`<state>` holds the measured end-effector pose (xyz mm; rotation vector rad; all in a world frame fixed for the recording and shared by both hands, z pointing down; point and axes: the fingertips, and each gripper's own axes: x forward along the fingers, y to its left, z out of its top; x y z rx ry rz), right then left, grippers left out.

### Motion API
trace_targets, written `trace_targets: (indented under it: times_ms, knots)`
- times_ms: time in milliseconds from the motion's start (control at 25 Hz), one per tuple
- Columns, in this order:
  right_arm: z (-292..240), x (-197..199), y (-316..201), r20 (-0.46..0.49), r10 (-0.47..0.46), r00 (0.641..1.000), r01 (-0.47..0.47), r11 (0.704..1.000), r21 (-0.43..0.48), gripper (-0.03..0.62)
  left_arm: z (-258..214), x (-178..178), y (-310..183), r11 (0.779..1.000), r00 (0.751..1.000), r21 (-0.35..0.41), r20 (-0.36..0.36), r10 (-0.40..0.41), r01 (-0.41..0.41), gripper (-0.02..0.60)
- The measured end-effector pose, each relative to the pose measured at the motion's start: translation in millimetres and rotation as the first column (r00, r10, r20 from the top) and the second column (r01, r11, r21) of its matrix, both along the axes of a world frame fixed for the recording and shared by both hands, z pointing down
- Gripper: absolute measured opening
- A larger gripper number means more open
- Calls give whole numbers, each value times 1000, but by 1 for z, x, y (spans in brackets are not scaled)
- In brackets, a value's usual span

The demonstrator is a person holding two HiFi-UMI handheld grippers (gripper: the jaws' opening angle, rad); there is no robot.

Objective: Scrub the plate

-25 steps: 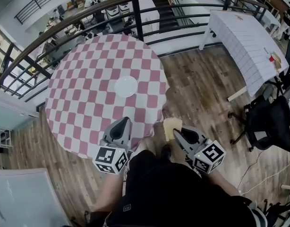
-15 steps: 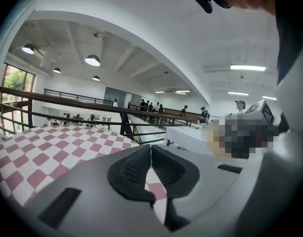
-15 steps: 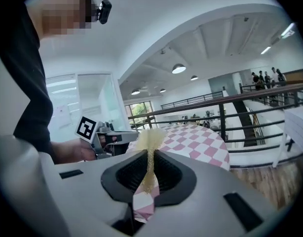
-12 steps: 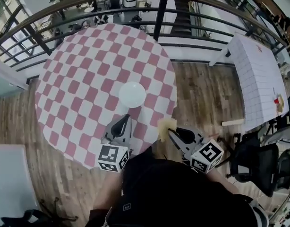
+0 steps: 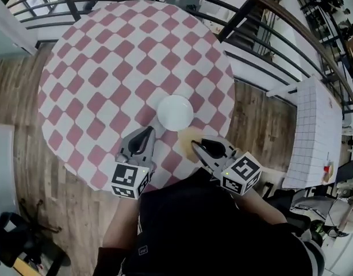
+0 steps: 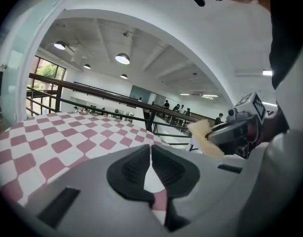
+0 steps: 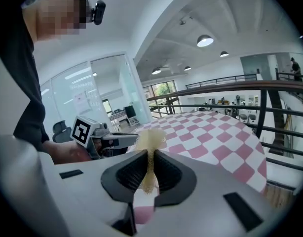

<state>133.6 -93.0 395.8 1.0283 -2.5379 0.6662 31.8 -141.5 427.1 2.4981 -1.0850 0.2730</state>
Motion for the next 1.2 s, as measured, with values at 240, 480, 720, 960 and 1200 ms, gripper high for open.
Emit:
trace_targets:
  times_ms: [240, 480, 720, 960, 1200]
  knots:
    - [64, -5, -42, -56, -119, 991, 114, 989, -93, 46, 43, 1, -21, 995, 997, -77, 65, -52, 57, 32]
    - [151, 1, -69, -181, -212, 960, 171, 960, -220, 46, 107, 19, -42, 977, 991, -199, 119, -54, 77, 133]
    - [195, -29, -81, -308, -280, 909, 217, 950, -223, 46, 148, 23, -47, 961, 990, -269, 139, -28, 65, 143]
    - [220, -35, -76, -427, -375, 823, 283, 922, -263, 46, 182, 32, -49, 946, 986, -321, 166, 18, 37, 143]
    - [225, -22, -67, -480, -405, 778, 301, 911, -282, 47, 194, 43, -44, 947, 972, -321, 219, 87, -12, 159]
